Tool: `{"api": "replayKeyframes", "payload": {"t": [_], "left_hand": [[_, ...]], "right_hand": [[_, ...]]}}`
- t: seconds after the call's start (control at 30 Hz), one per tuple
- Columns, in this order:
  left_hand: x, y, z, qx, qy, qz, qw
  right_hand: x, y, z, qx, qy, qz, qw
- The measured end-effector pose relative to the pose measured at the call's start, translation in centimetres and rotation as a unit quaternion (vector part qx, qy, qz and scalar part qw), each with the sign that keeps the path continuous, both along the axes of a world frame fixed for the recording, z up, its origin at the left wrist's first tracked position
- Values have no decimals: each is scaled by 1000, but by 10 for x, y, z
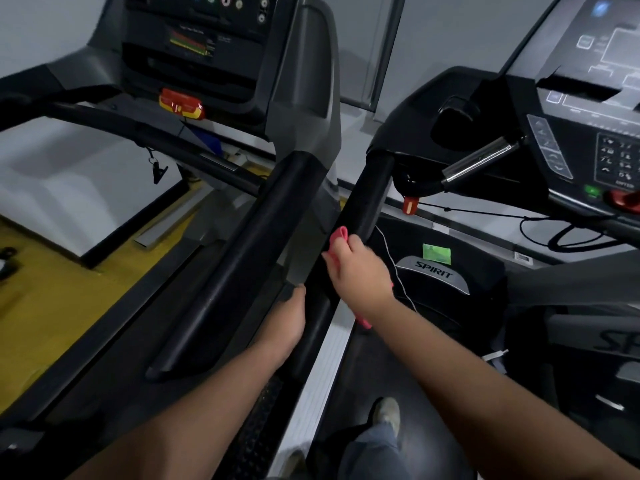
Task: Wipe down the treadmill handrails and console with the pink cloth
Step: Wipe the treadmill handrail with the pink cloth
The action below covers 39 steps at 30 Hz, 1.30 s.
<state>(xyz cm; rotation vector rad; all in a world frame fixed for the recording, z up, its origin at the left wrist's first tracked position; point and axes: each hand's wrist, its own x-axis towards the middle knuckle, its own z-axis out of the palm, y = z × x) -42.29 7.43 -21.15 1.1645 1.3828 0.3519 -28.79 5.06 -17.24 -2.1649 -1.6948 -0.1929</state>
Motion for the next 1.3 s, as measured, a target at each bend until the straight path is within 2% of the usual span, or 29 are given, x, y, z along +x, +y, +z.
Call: {"api": "replayKeyframes", "payload": {"t": [0.13,0.33,0.57,0.73,0.9,1.0,1.13,1.3], "left_hand": [[1,0,-1,17,-5,0,1000],[2,1,-3,7,5,-2,1000],[-1,-4,5,-8,-6,-7,1000],[-1,-2,0,30,-20,-9,999],[-3,-1,-3,45,-33,-18,998],[-2,1,-4,55,-2,-18,998],[-5,0,2,63,59,-54,995],[-6,1,-2,106,110,-95,984]], "right_hand": [[-16,-9,-3,-7,12,-15,1000],[-29,-54,-10,-43,111,87,989],[-7,-4,7,-32,43,-10,999],[-38,-11,13,-71,-33,45,996],[-38,-21,18,-126,-16,115,985],[-18,-5,25,-124,-22,95,987],[-22,20,24,-117,26,39,992],[-40,10,18,-105,29,82,991]]}}
